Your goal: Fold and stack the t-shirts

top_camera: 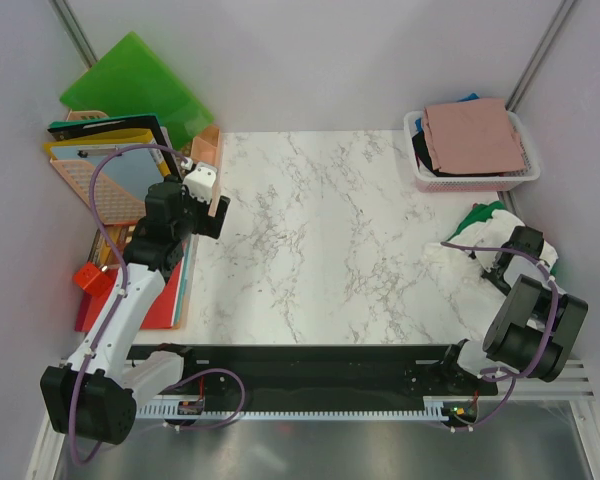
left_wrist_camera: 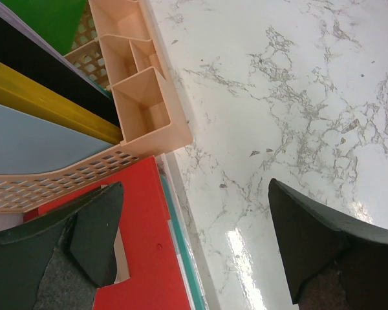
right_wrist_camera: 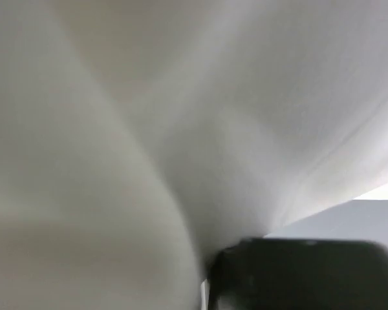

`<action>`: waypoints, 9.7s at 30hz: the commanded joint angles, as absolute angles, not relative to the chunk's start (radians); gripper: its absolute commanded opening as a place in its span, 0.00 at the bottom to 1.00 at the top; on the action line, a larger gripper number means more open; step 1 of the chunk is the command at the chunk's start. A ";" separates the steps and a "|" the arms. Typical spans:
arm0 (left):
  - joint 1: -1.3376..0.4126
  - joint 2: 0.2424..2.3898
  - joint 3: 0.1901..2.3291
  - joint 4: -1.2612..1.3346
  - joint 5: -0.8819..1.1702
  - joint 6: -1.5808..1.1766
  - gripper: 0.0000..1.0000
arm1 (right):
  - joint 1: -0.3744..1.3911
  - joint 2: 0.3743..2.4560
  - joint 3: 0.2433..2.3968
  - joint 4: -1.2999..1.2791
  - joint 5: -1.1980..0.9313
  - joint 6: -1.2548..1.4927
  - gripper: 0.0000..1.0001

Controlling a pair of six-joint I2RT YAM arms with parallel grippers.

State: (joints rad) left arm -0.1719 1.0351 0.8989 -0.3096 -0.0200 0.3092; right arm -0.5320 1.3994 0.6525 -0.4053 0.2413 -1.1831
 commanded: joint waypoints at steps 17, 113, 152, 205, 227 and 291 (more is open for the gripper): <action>-0.169 1.039 0.927 -0.304 -0.012 0.344 1.00 | -0.528 1.298 0.857 -0.483 0.113 -1.062 0.00; -0.224 1.253 1.190 -0.543 -0.023 0.380 1.00 | -0.509 1.076 1.475 -1.091 -0.440 -0.559 0.79; -0.227 1.388 1.407 -0.917 0.052 0.371 1.00 | -0.175 2.421 2.442 -0.767 -0.103 -0.227 0.98; -0.232 1.322 1.154 -0.736 0.152 0.351 1.00 | -0.167 1.164 1.675 -0.624 -0.564 -0.241 0.00; -0.233 1.304 1.114 -0.719 0.124 0.359 1.00 | 0.433 1.400 1.890 -0.859 -0.384 -0.299 0.00; -0.233 1.307 1.106 -0.746 0.127 0.370 1.00 | 0.732 1.447 1.763 -0.848 -0.055 -0.313 0.00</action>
